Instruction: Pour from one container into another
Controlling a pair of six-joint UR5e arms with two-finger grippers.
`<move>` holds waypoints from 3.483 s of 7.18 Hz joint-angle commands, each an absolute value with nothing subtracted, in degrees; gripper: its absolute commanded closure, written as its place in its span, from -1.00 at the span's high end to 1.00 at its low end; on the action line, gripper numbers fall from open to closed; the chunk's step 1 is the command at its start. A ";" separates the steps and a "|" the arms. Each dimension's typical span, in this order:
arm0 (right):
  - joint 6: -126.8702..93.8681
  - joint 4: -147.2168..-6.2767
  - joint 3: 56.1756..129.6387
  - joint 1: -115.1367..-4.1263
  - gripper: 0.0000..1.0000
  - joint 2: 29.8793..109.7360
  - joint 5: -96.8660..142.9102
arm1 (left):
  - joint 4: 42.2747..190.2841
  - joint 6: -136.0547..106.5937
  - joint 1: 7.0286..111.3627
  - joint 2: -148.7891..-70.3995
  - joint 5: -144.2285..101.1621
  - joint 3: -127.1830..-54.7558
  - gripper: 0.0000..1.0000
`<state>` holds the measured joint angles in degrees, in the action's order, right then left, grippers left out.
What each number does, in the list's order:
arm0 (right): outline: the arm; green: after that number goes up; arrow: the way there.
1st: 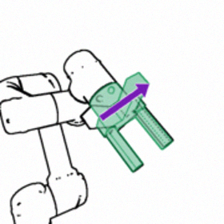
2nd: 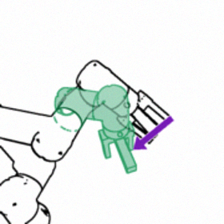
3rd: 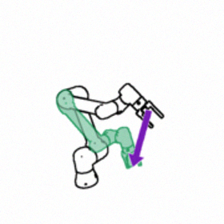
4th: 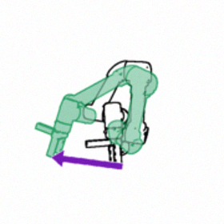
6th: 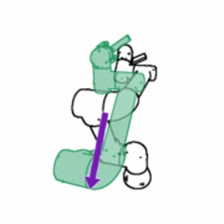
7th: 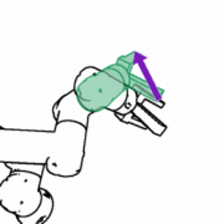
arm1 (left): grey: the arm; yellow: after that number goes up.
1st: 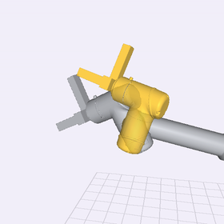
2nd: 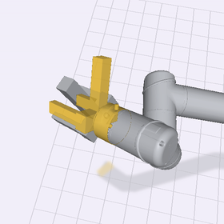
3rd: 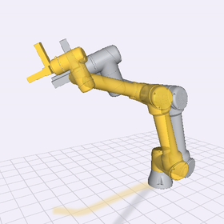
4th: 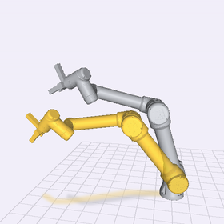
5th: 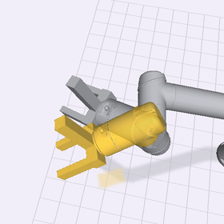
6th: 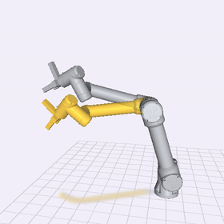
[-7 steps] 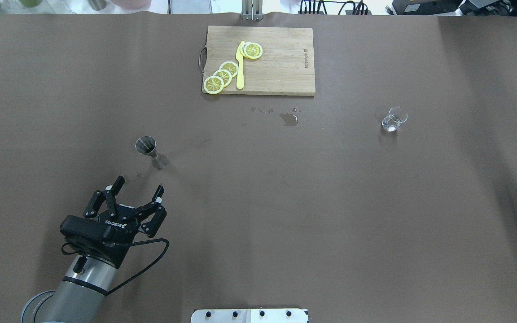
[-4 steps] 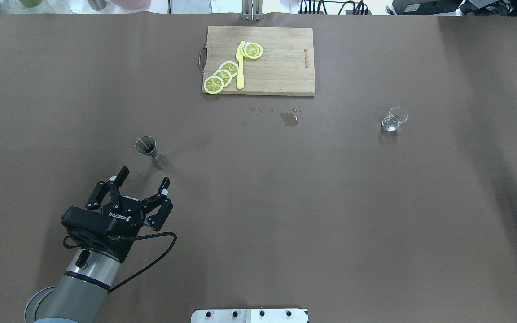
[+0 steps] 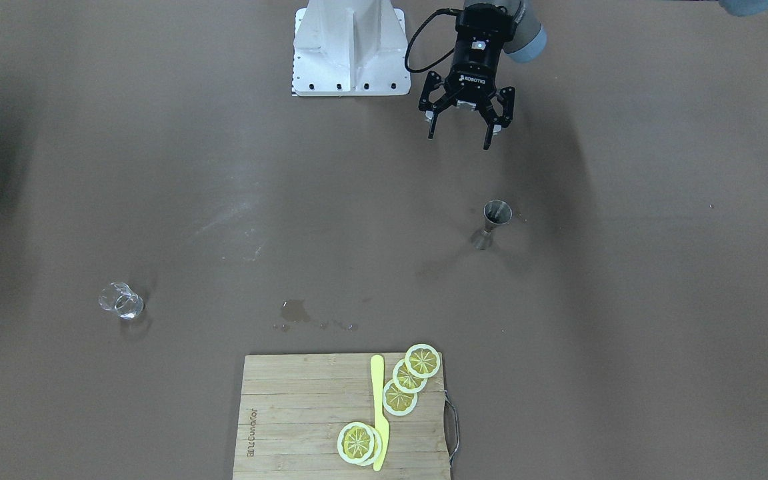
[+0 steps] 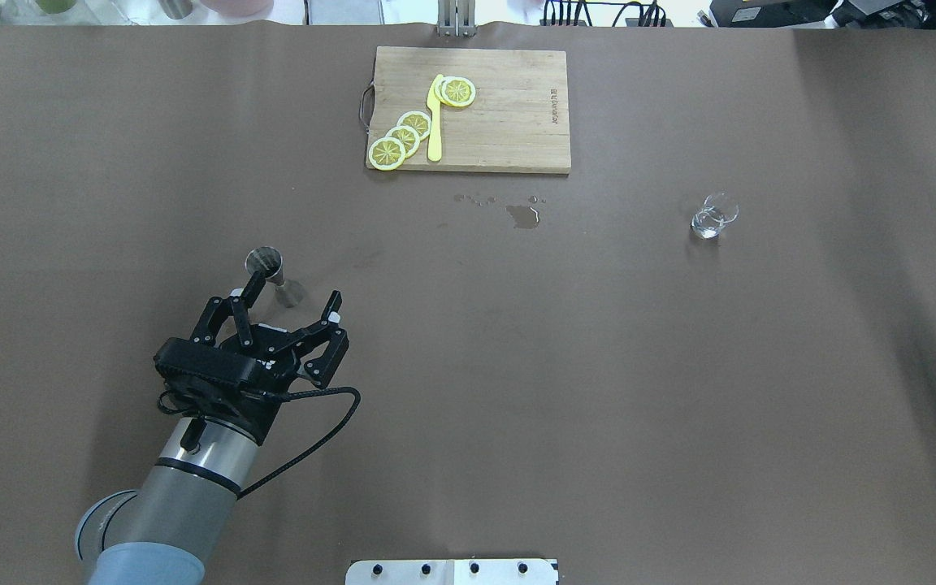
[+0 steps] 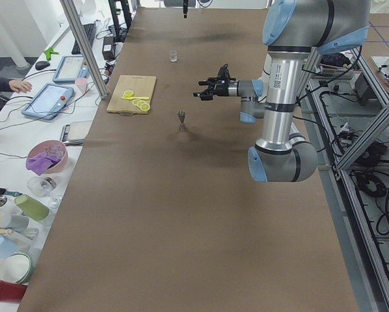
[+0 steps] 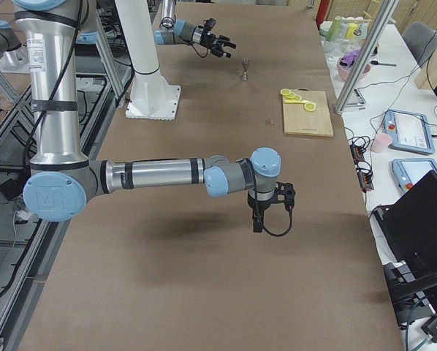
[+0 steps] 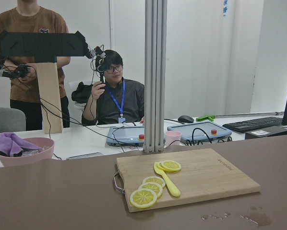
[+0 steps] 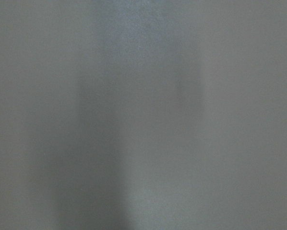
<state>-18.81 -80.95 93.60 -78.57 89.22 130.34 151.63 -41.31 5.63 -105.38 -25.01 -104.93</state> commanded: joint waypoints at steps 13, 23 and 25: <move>-18.81 -80.95 93.60 -78.49 1.00 89.47 130.25 | 115.78 -42.45 24.67 -113.37 -61.38 -112.24 0.92; -18.81 -80.95 93.60 -78.31 1.00 89.47 130.34 | 95.46 -35.30 61.03 -113.49 -122.89 -106.19 0.92; -18.81 -80.95 93.60 -78.31 1.00 89.47 130.25 | 95.36 -23.59 67.92 -107.53 -128.49 -102.40 0.95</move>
<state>-18.81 -80.95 93.60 -78.33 89.46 130.28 95.45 -29.65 63.92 -111.47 -125.26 -104.38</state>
